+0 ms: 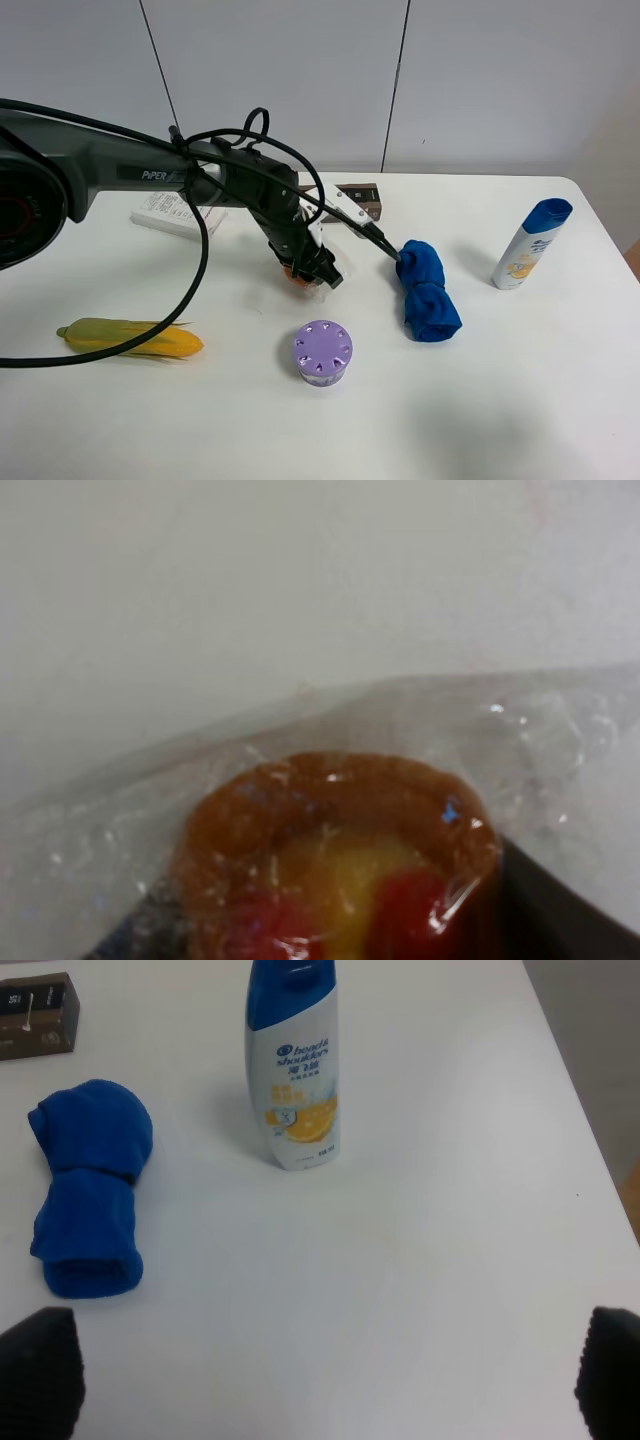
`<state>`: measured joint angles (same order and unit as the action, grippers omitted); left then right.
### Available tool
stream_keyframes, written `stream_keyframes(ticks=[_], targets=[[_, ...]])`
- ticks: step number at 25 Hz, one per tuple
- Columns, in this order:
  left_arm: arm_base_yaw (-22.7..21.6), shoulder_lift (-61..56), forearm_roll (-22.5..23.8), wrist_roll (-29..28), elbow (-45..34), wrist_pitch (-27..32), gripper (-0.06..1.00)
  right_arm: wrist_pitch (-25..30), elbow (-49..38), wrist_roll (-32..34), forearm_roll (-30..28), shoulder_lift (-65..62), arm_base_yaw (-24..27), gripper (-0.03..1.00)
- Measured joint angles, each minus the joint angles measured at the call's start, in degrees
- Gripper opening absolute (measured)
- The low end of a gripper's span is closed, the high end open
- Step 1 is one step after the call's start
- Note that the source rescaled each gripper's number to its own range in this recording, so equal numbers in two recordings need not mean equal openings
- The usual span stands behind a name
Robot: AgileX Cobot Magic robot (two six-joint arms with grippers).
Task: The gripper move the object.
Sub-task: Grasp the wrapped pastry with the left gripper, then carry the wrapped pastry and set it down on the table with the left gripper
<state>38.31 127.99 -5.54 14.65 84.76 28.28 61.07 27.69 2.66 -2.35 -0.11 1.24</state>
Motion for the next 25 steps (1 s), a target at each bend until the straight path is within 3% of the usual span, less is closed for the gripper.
stream_keyframes(ticks=[6,13,20,25], targets=[[0.11,-4.52,-0.08,0.0,0.0,2.21,0.02,0.0,0.0,0.0,0.0,0.0,0.0,1.0],[0.17,-11.84,-3.37,0.0,1.07,2.52,0.02,0.0,0.0,0.0,0.0,0.0,0.0,1.0],[0.18,-10.14,-3.69,0.0,13.7,2.12,0.02,0.0,0.0,0.0,0.0,0.0,0.0,1.0],[0.42,-4.36,-6.74,0.2,26.3,-1.37,0.02,0.0,0.0,0.0,0.02,0.0,0.0,1.0]])
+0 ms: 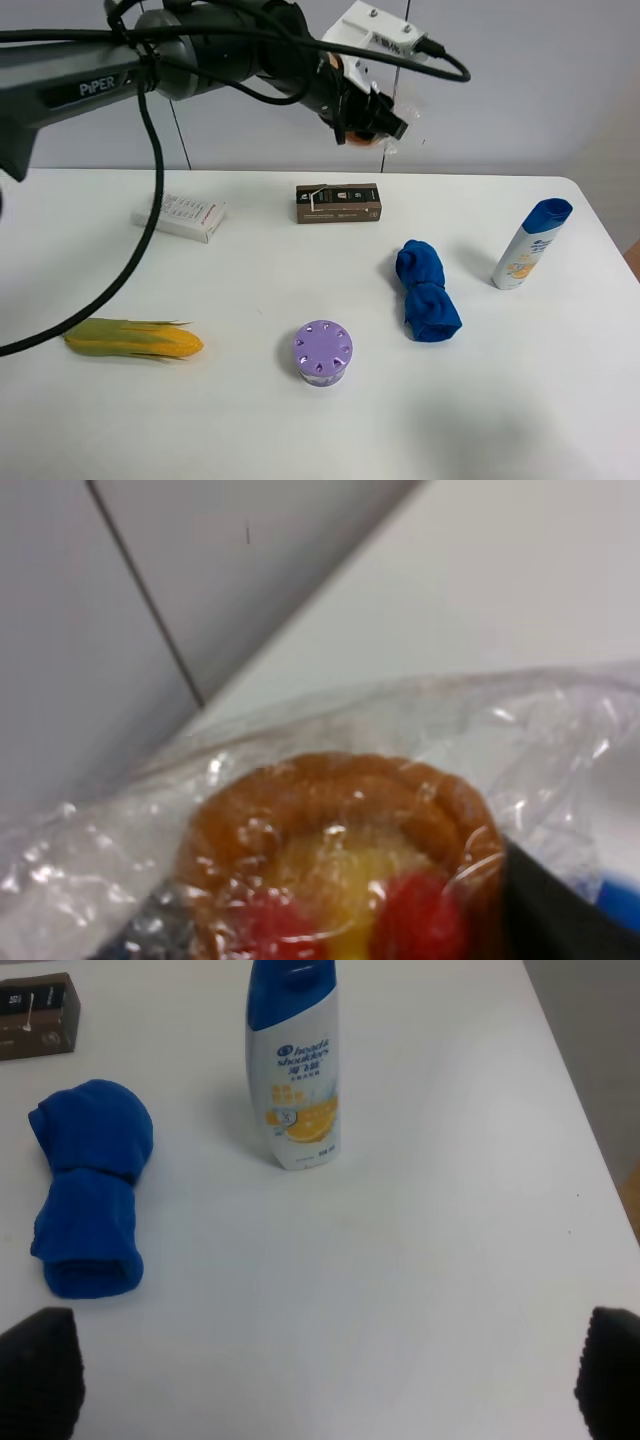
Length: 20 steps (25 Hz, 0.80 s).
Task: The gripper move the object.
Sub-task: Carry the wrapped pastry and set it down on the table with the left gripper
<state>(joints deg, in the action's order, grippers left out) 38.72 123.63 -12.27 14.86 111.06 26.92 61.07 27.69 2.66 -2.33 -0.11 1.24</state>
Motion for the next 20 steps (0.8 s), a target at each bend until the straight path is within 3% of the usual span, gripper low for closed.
stream_keyframes(ticks=[7,12,20], targets=[[3.41,8.78,-4.09,4.5,10.12,-6.73,0.02,0.0,0.0,0.0,0.0,0.0,0.0,1.0],[5.62,11.98,-6.01,8.97,11.1,-11.49,0.02,0.0,0.0,0.0,0.0,0.0,0.0,1.0],[6.02,16.71,-6.21,10.05,11.48,-20.82,0.02,0.0,0.0,0.0,0.0,0.0,0.0,1.0]])
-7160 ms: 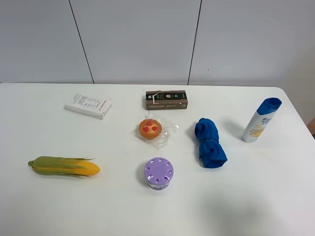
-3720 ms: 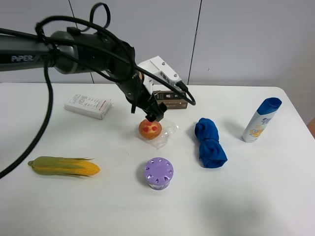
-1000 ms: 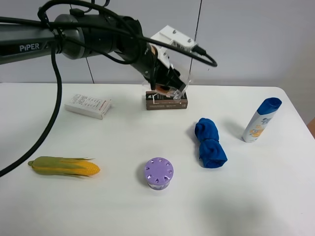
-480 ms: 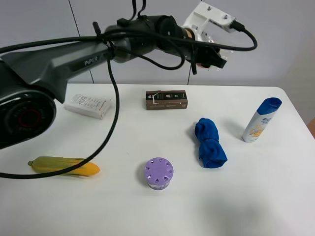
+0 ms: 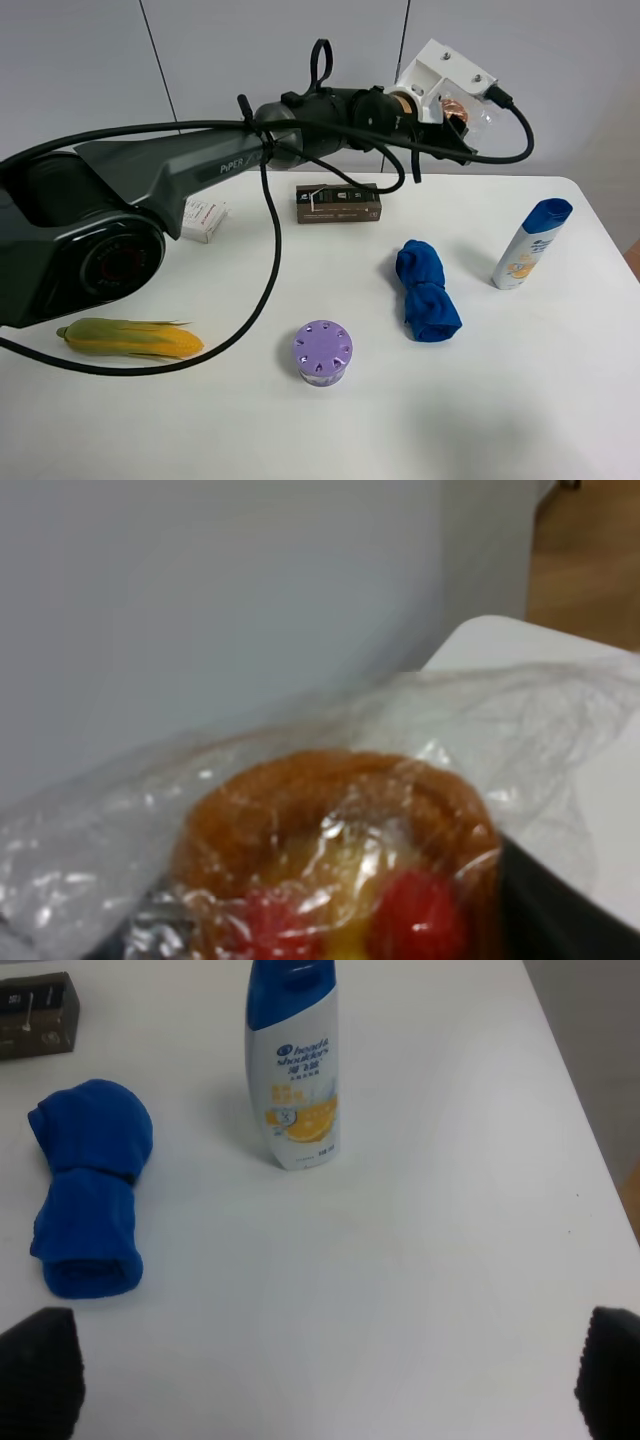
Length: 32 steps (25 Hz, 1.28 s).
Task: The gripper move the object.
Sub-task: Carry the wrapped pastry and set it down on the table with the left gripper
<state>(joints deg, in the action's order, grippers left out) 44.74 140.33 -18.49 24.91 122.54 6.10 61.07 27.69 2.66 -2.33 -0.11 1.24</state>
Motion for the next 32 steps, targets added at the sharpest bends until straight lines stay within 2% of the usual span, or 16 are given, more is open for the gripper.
stream_keyframes(ticks=[9,18,32], targets=[[0.05,5.99,0.0,-0.01,0.0,-3.04,0.02,0.0,0.0,0.0,0.0,0.0,0.0,1.0],[0.05,10.79,-1.04,-3.07,0.0,-4.2,0.02,0.0,0.0,0.0,0.0,0.0,0.0,1.0],[0.99,12.87,-1.57,-4.28,0.0,-6.1,0.02,0.0,0.0,0.0,0.0,0.0,0.0,1.0]])
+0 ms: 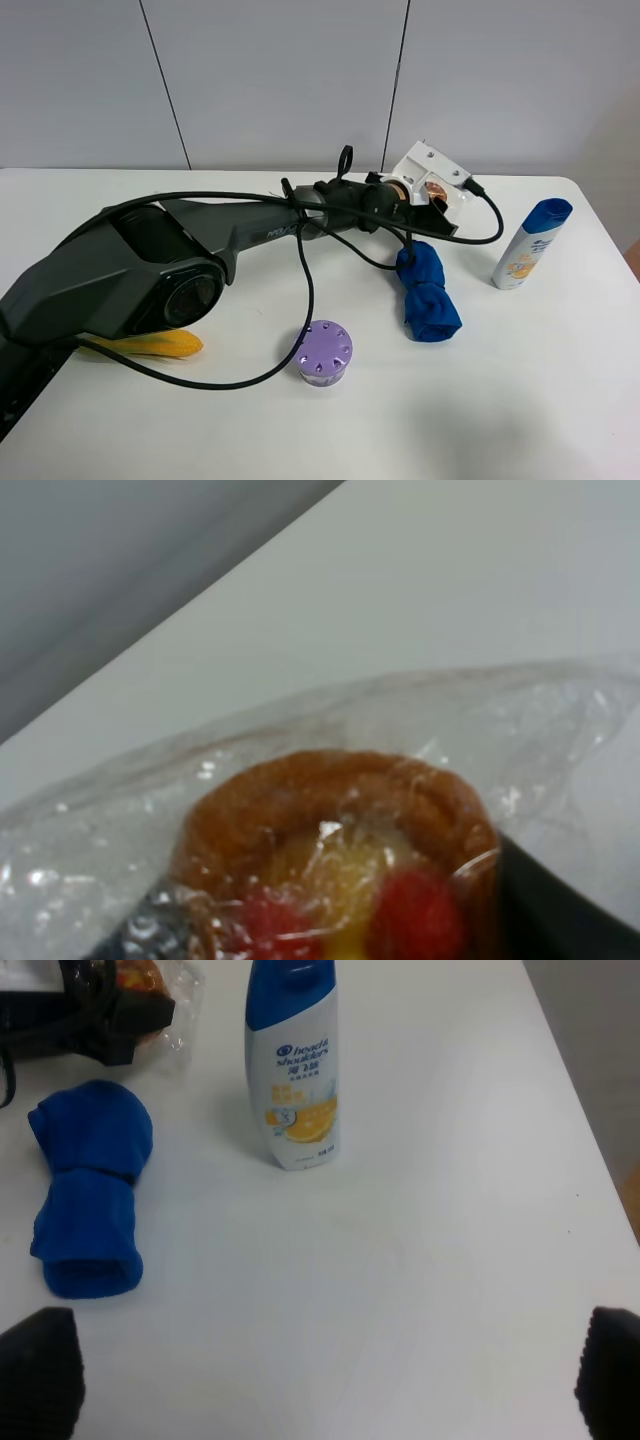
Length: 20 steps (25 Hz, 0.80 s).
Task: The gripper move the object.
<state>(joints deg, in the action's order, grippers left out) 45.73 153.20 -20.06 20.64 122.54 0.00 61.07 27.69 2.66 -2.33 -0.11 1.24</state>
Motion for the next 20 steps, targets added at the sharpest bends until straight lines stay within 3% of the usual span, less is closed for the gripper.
stream_keyframes(ticks=[6,7,8,10,12,15,20], targets=[[0.0,0.0,0.0,-0.3,0.0,0.0,0.02,0.0,0.0,0.0,0.0,0.0,0.0,1.0],[0.0,0.0,0.0,-0.3,0.0,0.0,0.06,0.0,0.0,0.0,0.0,0.0,0.0,1.0],[0.0,0.0,0.0,-0.33,0.0,0.0,0.22,0.0,0.0,0.0,0.0,0.0,0.0,1.0],[0.0,0.0,0.0,-1.05,0.0,0.0,0.67,0.0,0.0,0.0,0.0,0.0,0.0,1.0],[0.0,0.0,-0.07,-3.41,0.0,0.0,0.89,0.0,0.0,0.0,0.0,0.0,0.0,1.0],[0.0,0.0,-0.11,-5.86,0.0,0.0,0.97,0.0,0.0,0.0,0.0,0.0,0.0,1.0],[0.0,-0.67,-0.11,-6.46,0.0,1.58,0.99,0.0,0.0,0.0,0.0,0.0,0.0,1.0]])
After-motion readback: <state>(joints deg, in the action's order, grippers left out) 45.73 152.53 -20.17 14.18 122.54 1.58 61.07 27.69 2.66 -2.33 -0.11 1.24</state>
